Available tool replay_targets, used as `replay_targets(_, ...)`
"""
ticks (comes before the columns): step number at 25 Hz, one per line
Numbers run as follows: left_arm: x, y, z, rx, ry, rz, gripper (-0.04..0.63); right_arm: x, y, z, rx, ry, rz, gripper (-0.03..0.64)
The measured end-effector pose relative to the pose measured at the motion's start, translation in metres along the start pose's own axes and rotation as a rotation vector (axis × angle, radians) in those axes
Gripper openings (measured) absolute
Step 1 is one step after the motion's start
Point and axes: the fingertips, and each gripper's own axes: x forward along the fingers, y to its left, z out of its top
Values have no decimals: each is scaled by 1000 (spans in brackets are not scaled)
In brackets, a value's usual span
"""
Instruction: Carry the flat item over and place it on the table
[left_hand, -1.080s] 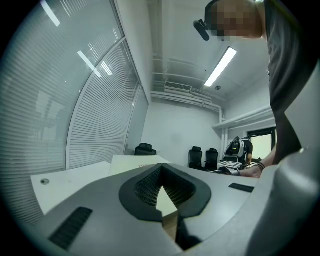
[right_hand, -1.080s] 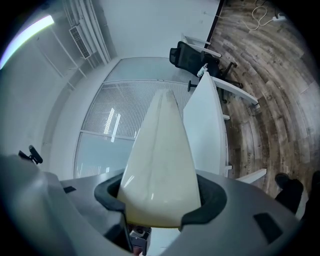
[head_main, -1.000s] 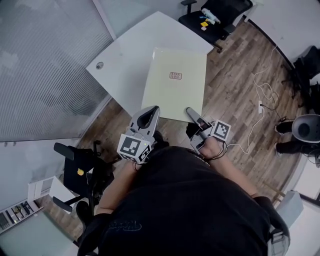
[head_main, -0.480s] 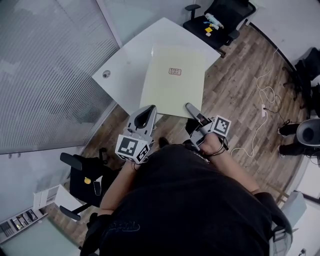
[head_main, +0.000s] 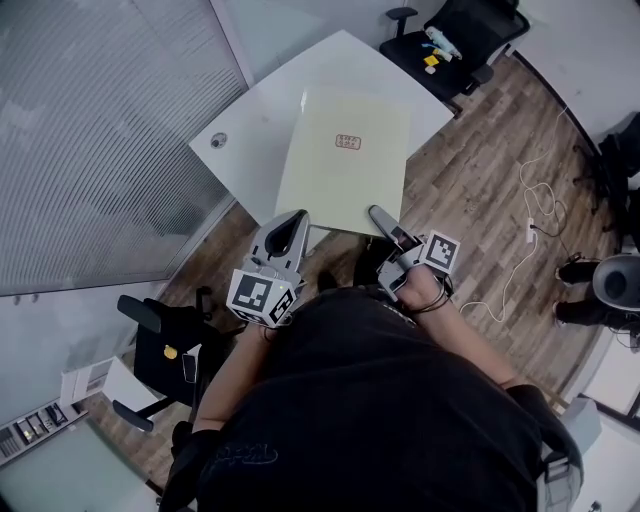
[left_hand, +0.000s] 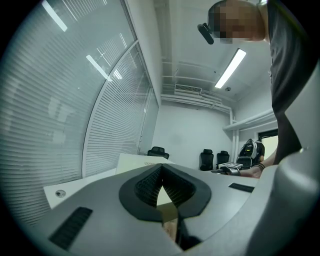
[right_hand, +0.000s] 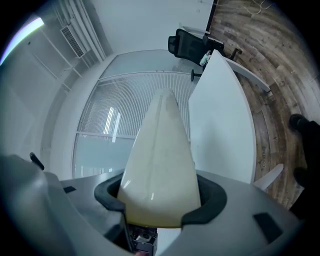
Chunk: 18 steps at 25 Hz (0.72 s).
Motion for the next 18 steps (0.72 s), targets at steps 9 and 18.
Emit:
replay_targets(9,9,21,-1,-35,-3,142,14,30,-10,16,8,130,-5,287)
replay_targets(18,66,27,-6,-88,2,242,12,50,-26,73,16,249,-37,287)
